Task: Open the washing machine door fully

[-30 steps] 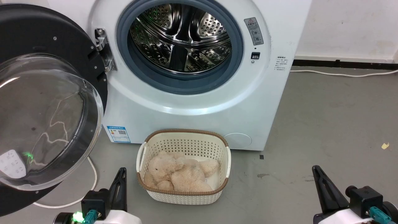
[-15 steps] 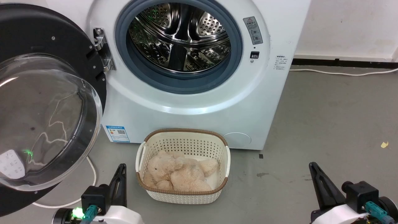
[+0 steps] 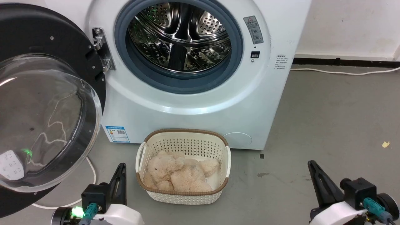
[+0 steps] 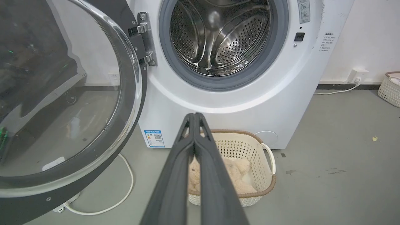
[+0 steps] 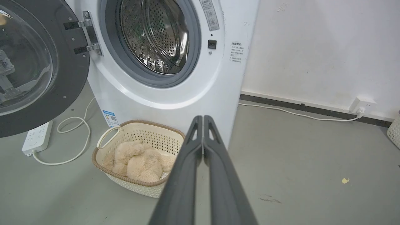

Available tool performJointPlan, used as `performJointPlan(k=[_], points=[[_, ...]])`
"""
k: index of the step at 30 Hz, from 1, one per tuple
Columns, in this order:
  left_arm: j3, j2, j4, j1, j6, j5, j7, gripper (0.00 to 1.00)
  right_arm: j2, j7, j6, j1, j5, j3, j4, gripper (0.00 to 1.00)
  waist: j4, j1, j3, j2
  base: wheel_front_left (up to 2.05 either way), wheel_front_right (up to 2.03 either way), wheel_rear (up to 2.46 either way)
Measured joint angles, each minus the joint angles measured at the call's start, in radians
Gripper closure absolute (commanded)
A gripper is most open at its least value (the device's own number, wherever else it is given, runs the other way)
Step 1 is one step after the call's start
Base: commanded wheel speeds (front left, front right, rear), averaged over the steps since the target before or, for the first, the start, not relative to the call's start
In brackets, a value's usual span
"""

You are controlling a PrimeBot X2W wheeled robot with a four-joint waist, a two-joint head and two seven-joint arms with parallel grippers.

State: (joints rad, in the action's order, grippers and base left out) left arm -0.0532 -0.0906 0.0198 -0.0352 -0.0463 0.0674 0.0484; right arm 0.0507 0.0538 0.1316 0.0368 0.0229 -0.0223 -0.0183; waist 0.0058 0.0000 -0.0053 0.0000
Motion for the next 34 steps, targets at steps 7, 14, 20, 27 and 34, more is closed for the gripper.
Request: performJointPlan(k=[7, 14, 20, 27, 34], points=[[0.011, 0.012, -0.003, 0.01, 0.014, -0.016, -0.013, 1.0, 0.0, -0.016, 0.0, -0.006, -0.006, 0.005, 0.004, 1.0, -0.002, 0.0, 0.001, 0.0, 0.0, 0.0, 0.0], [0.028, 0.019, -0.008, 0.015, 0.023, -0.031, -0.023, 1.0, 0.0, -0.028, 0.0, -0.011, -0.008, 0.012, 0.006, 1.0, -0.003, 0.0, 0.003, 0.0, 0.0, 0.0, 0.0], [0.038, 0.027, -0.012, 0.016, 0.032, -0.048, -0.032, 1.0, 0.0, -0.042, 0.0, -0.013, -0.014, 0.016, 0.01, 1.0, -0.005, 0.0, 0.004, 0.0, 0.0, 0.0, 0.0], [0.049, 0.039, -0.015, 0.02, 0.041, -0.059, -0.048, 1.0, 0.0, -0.053, 0.0, -0.025, -0.015, 0.021, 0.013, 1.0, -0.006, -0.0001, 0.005, 0.0, 0.0, 0.0, 0.0], [0.052, 0.039, -0.016, 0.02, 0.041, -0.061, -0.048, 1.0, 0.0, -0.053, 0.0, -0.025, -0.015, 0.022, 0.013, 1.0, -0.006, 0.0, 0.005, 0.0, 0.0, 0.0, 0.0]])
